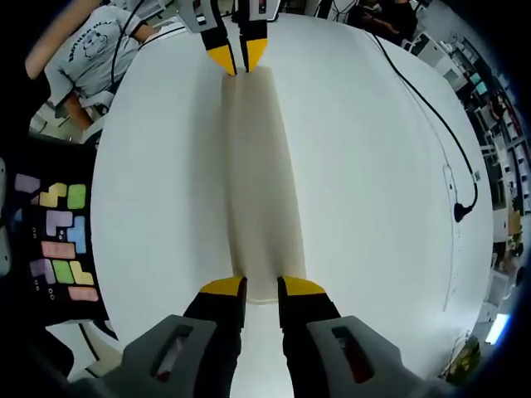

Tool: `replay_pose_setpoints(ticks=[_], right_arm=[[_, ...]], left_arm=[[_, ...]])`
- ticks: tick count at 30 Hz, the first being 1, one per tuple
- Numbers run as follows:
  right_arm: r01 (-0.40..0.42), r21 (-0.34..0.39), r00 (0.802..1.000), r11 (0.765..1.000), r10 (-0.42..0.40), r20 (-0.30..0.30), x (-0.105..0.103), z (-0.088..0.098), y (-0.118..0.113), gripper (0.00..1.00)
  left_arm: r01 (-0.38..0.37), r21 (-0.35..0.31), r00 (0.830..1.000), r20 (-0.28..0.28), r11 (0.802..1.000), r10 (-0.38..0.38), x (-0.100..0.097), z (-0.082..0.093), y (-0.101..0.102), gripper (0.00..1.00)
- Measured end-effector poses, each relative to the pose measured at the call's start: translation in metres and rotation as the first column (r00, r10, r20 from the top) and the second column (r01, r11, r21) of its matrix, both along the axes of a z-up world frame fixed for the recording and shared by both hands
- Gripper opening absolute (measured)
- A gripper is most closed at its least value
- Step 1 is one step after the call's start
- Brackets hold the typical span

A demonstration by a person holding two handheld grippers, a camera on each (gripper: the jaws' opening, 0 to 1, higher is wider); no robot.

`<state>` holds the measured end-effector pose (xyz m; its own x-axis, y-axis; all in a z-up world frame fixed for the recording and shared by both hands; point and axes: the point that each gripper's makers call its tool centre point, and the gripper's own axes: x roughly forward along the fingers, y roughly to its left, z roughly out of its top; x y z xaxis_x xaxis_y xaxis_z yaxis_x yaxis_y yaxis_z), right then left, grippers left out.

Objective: Arrange the utensils inside the cutlery case until each visible utensil rests in its matching compartment.

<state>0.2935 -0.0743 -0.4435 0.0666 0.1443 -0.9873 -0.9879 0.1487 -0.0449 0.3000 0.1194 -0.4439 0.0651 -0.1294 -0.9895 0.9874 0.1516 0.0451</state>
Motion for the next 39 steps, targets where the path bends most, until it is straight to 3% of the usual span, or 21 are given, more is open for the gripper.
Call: replay_pose_setpoints(ticks=[5,10,20,25,28,31,36,39], right_arm=[[0.009,-0.019,1.0,1.0,-0.009,-0.014,0.0012,-0.0001,-0.0003,0.15],[0.016,0.002,1.0,1.0,-0.016,-0.021,-0.0001,-0.0005,-0.0009,0.15],[0.012,-0.048,0.999,0.999,-0.014,-0.033,-0.0003,-0.0011,0.0007,0.15],[0.026,0.043,0.997,0.999,-0.023,-0.069,0.0012,-0.0004,-0.0012,0.15],[0.031,0.061,0.997,0.998,-0.027,-0.072,0.0014,0.0,-0.0019,0.15],[0.03,0.058,0.998,0.998,-0.026,-0.065,0.0006,-0.0008,0.0,0.15],[-0.011,-0.011,0.999,1.0,0.01,-0.042,-0.0011,-0.0008,0.0002,0.15],[-0.02,-0.031,0.999,0.999,0.018,-0.047,-0.0004,-0.0012,0.0001,0.15]], left_arm=[[0.027,0.031,0.999,0.039,0.999,-0.029,0.0086,-0.0018,-0.0018,0.01],[-0.008,0.026,1.0,-0.001,1.0,0.008,0.0071,-0.0014,-0.0022,0.01],[0.002,0.064,1.0,0.0,0.998,-0.002,0.0048,-0.0026,-0.0022,0.01],[0.015,0.113,1.0,-0.007,0.993,-0.014,0.0048,-0.0032,-0.0016,0.01],[0.019,0.128,1.0,-0.012,0.992,-0.017,0.0055,-0.0027,-0.0012,0.01],[0.017,0.114,1.0,-0.008,0.993,-0.017,0.0051,-0.0019,0.0009,0.01],[-0.012,0.029,1.0,-0.006,0.999,0.012,0.006,-0.0003,0.0014,0.01],[0.009,0.016,1.0,-0.003,1.0,-0.009,0.0049,-0.0007,0.0009,0.01]])
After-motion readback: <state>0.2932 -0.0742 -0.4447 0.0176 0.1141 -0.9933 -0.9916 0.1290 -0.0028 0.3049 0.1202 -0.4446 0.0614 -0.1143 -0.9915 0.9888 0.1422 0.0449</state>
